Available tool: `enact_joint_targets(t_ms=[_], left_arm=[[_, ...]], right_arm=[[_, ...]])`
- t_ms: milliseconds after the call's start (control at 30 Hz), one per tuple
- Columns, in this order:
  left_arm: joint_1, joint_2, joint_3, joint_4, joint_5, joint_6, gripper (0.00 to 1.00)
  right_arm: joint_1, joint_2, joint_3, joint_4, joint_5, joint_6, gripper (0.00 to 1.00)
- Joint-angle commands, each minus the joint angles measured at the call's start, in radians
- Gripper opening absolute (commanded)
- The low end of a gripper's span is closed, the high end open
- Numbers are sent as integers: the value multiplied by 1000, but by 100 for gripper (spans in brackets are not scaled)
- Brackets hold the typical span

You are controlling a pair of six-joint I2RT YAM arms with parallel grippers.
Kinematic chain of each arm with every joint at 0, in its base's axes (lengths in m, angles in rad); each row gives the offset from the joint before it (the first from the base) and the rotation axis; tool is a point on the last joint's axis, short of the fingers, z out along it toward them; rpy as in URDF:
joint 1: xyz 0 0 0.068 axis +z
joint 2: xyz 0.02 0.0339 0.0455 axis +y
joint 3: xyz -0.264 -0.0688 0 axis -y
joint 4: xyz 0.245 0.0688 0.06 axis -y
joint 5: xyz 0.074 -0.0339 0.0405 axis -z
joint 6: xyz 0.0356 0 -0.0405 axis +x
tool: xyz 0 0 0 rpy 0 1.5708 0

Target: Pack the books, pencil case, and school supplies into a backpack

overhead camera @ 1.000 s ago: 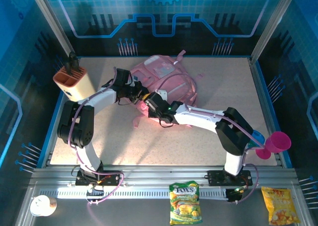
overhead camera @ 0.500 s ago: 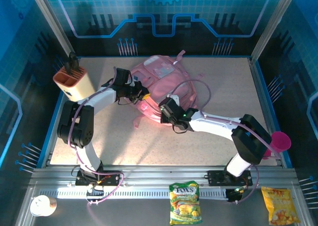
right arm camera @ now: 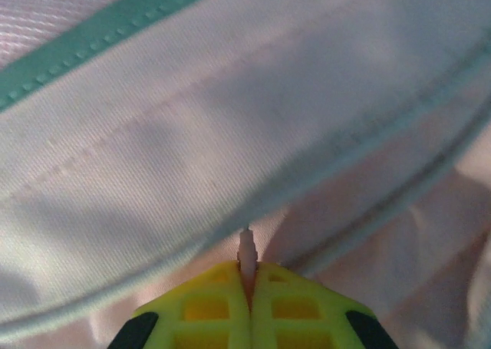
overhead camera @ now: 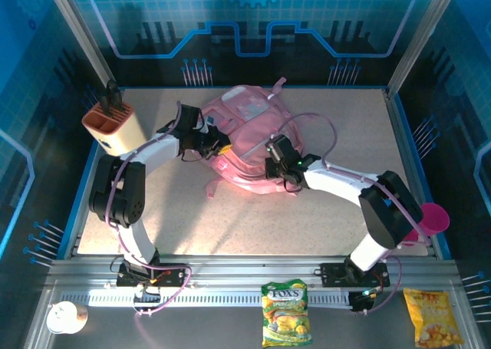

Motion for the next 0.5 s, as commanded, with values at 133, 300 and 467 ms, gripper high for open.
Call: enact_joint_targets(t_ms=[133, 300, 467], left_arm=[[42, -173, -96, -13, -108, 5, 44], [46, -297, -252, 37, -179, -80, 48], [47, -339, -386, 196, -161, -202, 48]], right_arm=[[42, 103, 123, 78, -214, -183, 0], [91, 160, 184, 124, -298, -168, 0], [124, 211, 236, 152, -349, -146, 0]])
